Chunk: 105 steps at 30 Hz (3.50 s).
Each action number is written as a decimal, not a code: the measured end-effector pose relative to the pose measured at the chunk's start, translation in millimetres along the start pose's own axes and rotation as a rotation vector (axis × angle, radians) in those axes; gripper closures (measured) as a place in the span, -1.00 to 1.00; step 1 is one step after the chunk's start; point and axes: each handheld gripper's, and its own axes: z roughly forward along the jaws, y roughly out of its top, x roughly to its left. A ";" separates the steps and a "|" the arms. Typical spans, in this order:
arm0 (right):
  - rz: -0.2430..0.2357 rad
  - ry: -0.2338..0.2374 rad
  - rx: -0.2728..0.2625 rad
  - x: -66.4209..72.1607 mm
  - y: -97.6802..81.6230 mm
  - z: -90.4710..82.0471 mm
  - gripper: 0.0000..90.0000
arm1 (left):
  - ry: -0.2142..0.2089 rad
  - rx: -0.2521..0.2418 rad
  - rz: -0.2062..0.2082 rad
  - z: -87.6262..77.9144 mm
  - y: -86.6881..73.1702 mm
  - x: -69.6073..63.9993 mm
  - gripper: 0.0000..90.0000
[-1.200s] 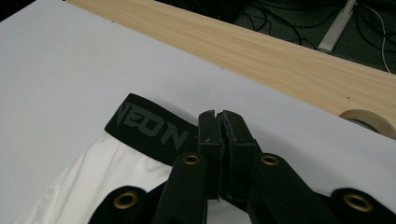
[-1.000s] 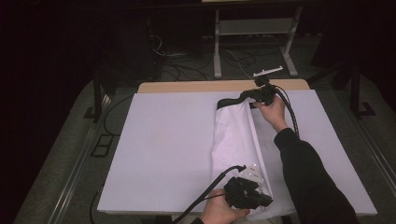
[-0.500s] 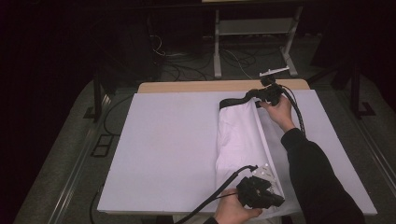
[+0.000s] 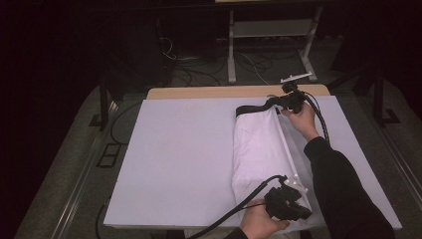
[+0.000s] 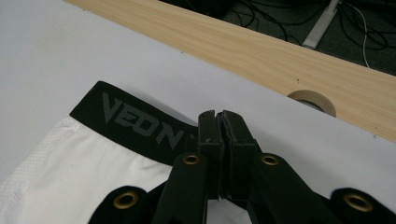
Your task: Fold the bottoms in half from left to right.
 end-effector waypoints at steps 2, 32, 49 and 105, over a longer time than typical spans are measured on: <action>-0.001 -0.001 0.008 -1.6 -1.3 -0.1 0.90 | -0.001 0.002 -0.004 2.7 1.8 0.1 0.94; -0.009 -0.006 0.016 -21.5 -10.9 -4.2 0.90 | 0.002 0.019 -0.038 38.7 20.5 4.8 0.94; 0.020 0.000 -0.006 -23.7 -13.5 -23.7 -0.15 | -0.020 0.001 -0.042 46.9 22.6 6.2 -0.01; 0.035 0.060 -0.119 5.3 -47.8 -99.1 -1.00 | 0.151 -0.245 0.003 -68.3 16.7 64.0 -1.00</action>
